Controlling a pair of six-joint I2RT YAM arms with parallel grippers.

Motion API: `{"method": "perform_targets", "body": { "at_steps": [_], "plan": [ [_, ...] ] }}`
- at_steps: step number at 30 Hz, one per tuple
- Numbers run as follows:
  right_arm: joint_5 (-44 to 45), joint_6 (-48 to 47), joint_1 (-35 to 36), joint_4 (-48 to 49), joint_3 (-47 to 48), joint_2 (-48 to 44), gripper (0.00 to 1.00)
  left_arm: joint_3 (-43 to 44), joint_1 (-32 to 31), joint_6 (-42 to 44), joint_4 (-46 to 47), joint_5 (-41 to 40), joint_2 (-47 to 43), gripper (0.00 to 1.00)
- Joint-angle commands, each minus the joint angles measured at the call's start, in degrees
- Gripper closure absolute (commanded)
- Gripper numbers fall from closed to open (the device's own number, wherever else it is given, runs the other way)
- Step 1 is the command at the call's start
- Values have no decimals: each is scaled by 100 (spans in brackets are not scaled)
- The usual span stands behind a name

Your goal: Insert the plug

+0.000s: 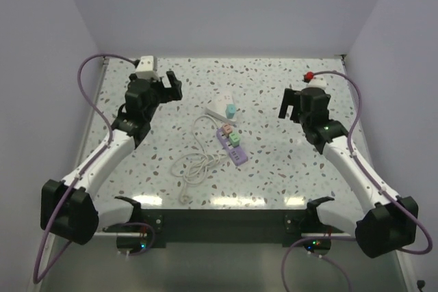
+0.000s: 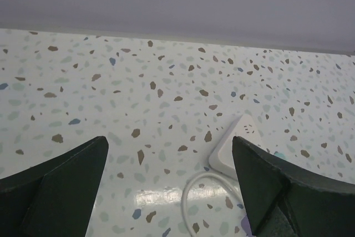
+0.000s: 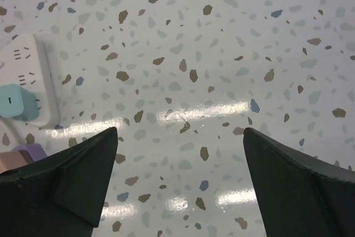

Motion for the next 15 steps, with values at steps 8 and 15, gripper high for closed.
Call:
{"method": "perform_targets", "body": {
  "at_steps": [8, 15],
  "plan": [
    [117, 183, -34, 205, -344, -498, 1, -218, 9, 102, -1019, -942, -1198, 0],
    [328, 166, -34, 2, -564, -1034, 1, -314, 0, 163, -941, -924, -1436, 0]
  ]
}}
